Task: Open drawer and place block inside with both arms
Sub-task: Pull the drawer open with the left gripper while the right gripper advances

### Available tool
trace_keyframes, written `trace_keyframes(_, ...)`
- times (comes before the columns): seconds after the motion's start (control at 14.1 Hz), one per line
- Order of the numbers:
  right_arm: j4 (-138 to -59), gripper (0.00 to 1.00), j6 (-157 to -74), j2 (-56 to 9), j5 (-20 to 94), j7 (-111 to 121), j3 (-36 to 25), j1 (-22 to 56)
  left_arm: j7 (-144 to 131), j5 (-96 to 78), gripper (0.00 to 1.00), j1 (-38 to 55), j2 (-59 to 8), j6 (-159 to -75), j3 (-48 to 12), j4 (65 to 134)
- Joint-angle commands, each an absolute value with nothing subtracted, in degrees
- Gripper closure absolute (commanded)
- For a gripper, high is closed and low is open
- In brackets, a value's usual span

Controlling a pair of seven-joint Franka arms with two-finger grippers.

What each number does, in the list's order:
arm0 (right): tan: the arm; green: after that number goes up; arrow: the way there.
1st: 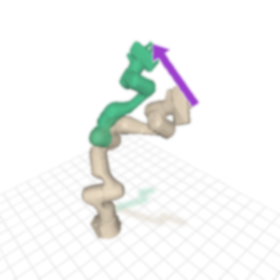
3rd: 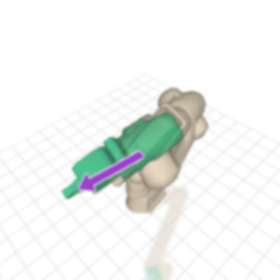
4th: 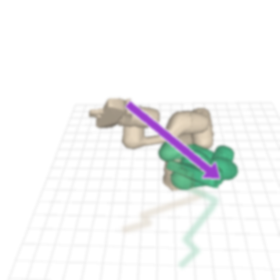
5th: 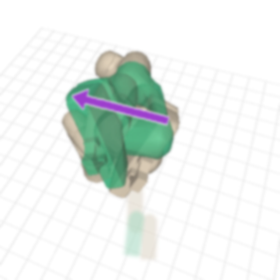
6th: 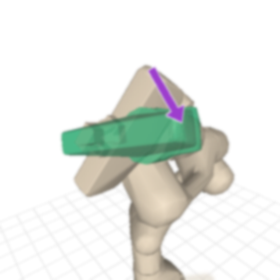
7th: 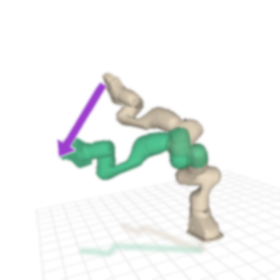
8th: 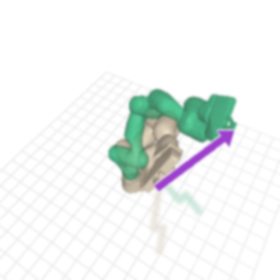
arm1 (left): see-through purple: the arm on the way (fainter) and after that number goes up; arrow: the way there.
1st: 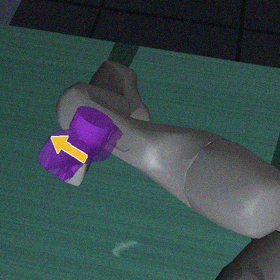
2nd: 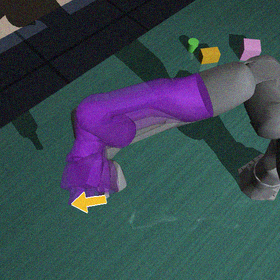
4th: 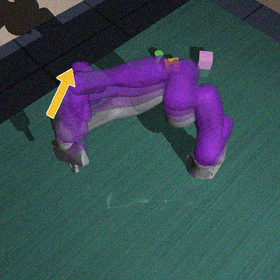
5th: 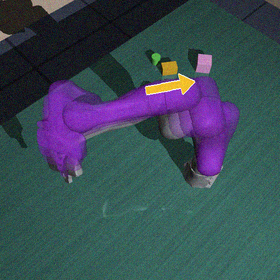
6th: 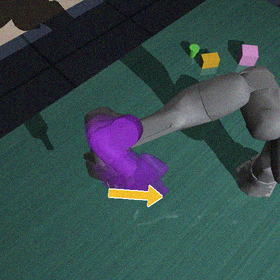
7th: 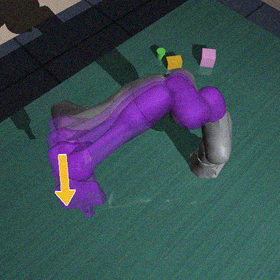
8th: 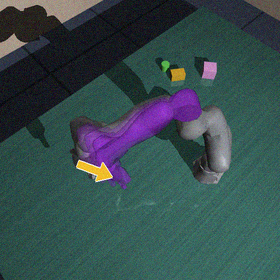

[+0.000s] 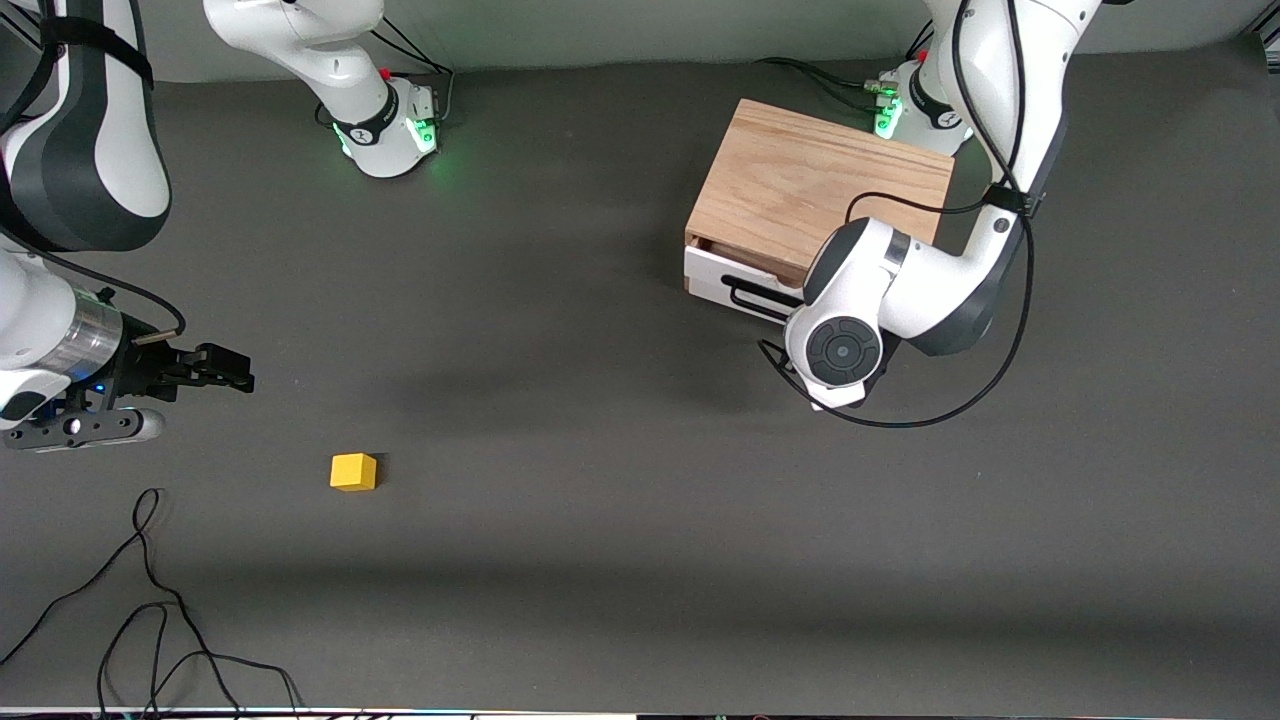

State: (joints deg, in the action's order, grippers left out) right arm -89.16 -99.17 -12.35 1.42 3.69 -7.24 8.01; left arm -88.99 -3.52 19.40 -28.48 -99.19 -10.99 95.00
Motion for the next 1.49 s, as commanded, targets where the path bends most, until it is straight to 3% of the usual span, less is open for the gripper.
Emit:
trace_keyframes(0.0, -88.07, 0.0, -98.61, -12.66, 1.93, 3.34, -7.38, 8.35, -88.42, -0.54, 1.0, 19.69, -28.83, -101.69, -10.55, 90.71)
trace_keyframes(0.28, -88.07, 0.0, -99.14, -13.09, 1.93, 3.43, -7.38, 8.35, -87.02, 0.35, 1.0, 19.07, -29.27, -102.65, -10.28, 86.41)
trace_keyframes(0.64, -88.07, 0.0, -100.81, -14.59, 1.93, 3.25, -7.38, 8.26, -86.48, 1.4, 1.0, 18.9, -30.76, -110.64, -10.2, 86.22)
trace_keyframes(1.06, -87.98, 0.0, -103.44, -16.78, 2.55, 2.99, -7.38, 8.26, -86.22, 2.2, 1.0, 18.81, -31.64, -113.91, -10.2, 85.26)
trace_keyframes(1.13, -88.07, 0.0, -103.88, -17.14, 2.55, 2.99, -7.38, 8.35, -86.22, 2.2, 0.89, 18.81, -31.64, -113.82, -10.2, 85.17)
trace_keyframes(1.2, -88.24, 0.0, -104.41, -17.92, 2.55, 2.99, -7.3, 8.35, -86.22, 2.72, 0.01, 18.9, -31.64, -113.91, -10.2, 85.17)
trace_keyframes(1.42, -88.77, 0.0, -106.43, -19.59, 2.55, 2.99, -7.29, 9.22, -86.13, 5.27, 0.0, 18.9, -31.38, -113.73, -10.28, 85.17)
